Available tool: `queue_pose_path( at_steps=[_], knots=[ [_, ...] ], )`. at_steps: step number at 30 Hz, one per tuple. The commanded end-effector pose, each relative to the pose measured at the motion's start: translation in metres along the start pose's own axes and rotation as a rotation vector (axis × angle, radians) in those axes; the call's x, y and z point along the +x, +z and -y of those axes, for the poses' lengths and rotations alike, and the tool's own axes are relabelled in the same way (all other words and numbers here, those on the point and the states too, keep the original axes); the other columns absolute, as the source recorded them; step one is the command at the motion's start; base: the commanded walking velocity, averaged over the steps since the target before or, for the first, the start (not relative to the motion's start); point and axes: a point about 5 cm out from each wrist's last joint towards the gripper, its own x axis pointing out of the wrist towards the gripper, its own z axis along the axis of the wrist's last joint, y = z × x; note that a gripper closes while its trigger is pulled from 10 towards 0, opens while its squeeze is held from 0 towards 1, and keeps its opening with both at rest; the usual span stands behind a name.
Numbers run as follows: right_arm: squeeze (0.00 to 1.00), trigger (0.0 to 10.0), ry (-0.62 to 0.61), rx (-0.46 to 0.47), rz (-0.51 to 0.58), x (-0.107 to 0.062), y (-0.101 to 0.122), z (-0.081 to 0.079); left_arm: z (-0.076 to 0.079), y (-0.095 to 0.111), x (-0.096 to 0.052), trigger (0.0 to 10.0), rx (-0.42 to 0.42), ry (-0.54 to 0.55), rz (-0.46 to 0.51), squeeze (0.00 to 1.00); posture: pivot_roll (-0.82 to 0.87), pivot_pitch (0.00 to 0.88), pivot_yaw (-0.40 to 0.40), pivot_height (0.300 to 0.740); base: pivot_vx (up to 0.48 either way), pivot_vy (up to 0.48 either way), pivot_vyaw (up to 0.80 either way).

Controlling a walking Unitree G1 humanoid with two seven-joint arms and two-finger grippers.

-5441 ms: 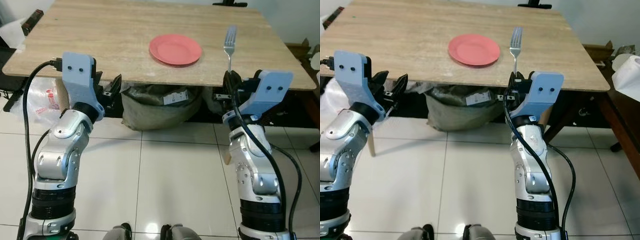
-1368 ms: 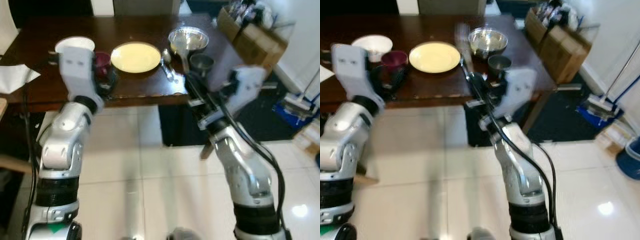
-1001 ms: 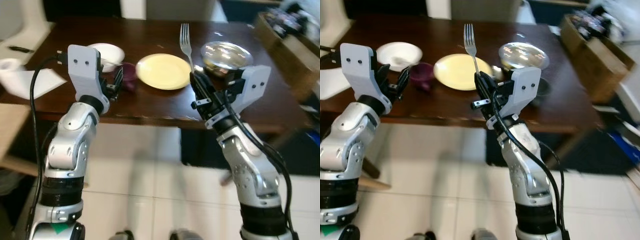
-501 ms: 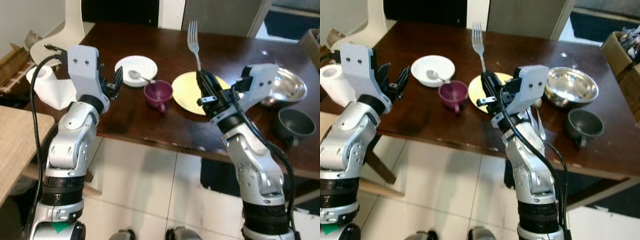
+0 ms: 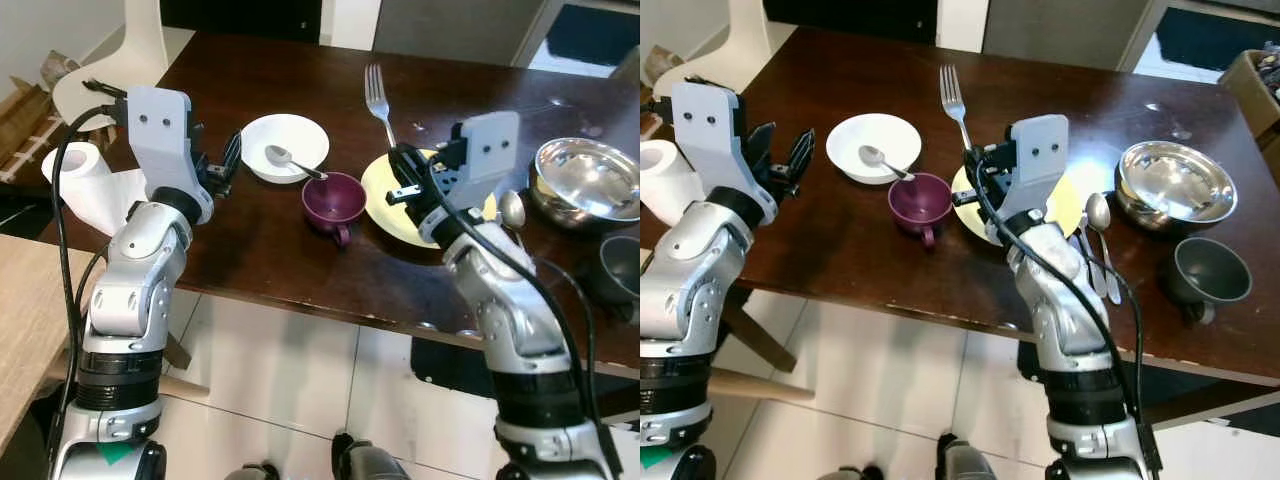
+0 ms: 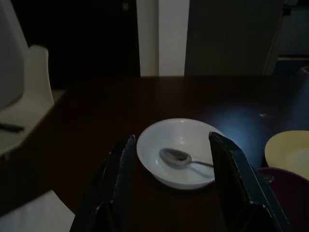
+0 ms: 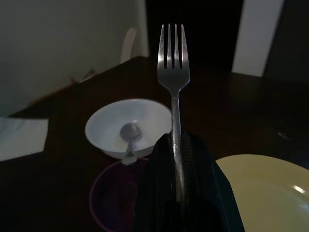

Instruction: Setting the table

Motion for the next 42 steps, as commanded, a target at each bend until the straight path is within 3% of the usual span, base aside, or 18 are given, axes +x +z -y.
queue_pose_path(
  at_steps=[1,6,8,11,14,17,20,22,23,26,31,35,36,42],
  knots=[
    [0.0,10.0,0.047,0.025,-0.055,0.01,-0.003,0.003,-0.011,0.008,0.001,10.0,0.034,-0.003,0.034,0.0,-0.08,0.069,0.045,0.74,0.0,0.0,0.0],
    [0.0,10.0,0.124,-0.001,-0.115,0.027,-0.002,0.008,-0.024,0.017,-0.001,10.0,0.072,0.003,0.05,0.0,-0.07,0.066,0.037,0.74,0.0,0.0,0.0],
    [0.0,10.0,0.179,0.012,-0.168,0.043,-0.001,0.016,-0.033,0.027,-0.003,10.0,0.086,-0.01,0.058,0.0,-0.05,0.073,0.024,0.74,0.0,0.0,0.0],
    [0.0,10.0,0.208,0.023,-0.199,0.048,-0.002,0.018,-0.033,0.029,-0.003,10.0,0.112,-0.034,0.05,0.0,-0.03,0.081,0.016,0.74,0.0,0.0,0.0],
    [0.0,10.0,0.209,0.025,-0.251,0.061,-0.003,0.021,-0.025,0.034,0.0,10.0,0.184,-0.099,0.029,0.0,0.01,0.106,-0.005,0.74,0.0,0.0,0.0],
    [0.0,10.0,0.175,0.008,-0.27,0.068,-0.002,0.024,-0.017,0.044,0.005,10.0,0.197,-0.162,0.038,0.0,0.04,0.117,-0.011,0.74,0.0,0.0,0.0],
    [0.0,10.0,0.16,-0.008,-0.282,0.072,-0.002,0.027,0.002,0.045,0.009,10.0,0.246,-0.309,-0.027,0.0,0.08,0.135,-0.019,0.74,0.0,0.0,0.0],
    [0.0,10.0,0.157,-0.019,-0.283,0.073,-0.001,0.028,0.007,0.045,0.009,10.0,0.249,-0.344,-0.029,0.0,0.09,0.138,-0.021,0.74,0.0,0.0,0.0],
    [0.0,10.0,0.173,-0.016,-0.277,0.075,0.001,0.027,0.018,0.039,0.013,10.0,0.234,-0.402,-0.062,0.0,0.12,0.148,-0.029,0.74,0.0,0.0,0.0],
    [0.0,10.0,0.205,-0.014,-0.291,0.078,0.001,0.022,0.033,0.042,0.02,10.0,0.258,-0.441,-0.058,0.0,0.14,0.168,-0.037,0.74,0.0,0.0,0.0],
    [0.0,10.0,0.208,-0.045,-0.31,0.08,-0.001,0.019,0.037,0.057,0.018,10.0,0.236,-0.438,-0.017,0.0,0.17,0.198,-0.052,0.74,0.0,0.0,0.0],
    [0.0,10.0,0.185,-0.056,-0.302,0.082,0.0,0.018,0.033,0.07,0.005,10.0,0.226,-0.434,-0.001,0.0,0.21,0.241,-0.058,0.74,0.0,0.0,0.0],
    [0.0,10.0,0.168,-0.077,-0.296,0.083,0.002,0.019,0.03,0.074,-0.004,10.0,0.226,-0.43,-0.003,0.0,0.24,0.268,-0.054,0.74,0.0,0.0,0.0],
    [0.0,10.0,0.094,-0.111,-0.256,0.083,0.013,0.031,0.024,0.078,-0.024,10.0,0.217,-0.429,-0.021,0.0,0.24,0.293,-0.04,0.74,0.0,0.0,0.0]
  ],
)
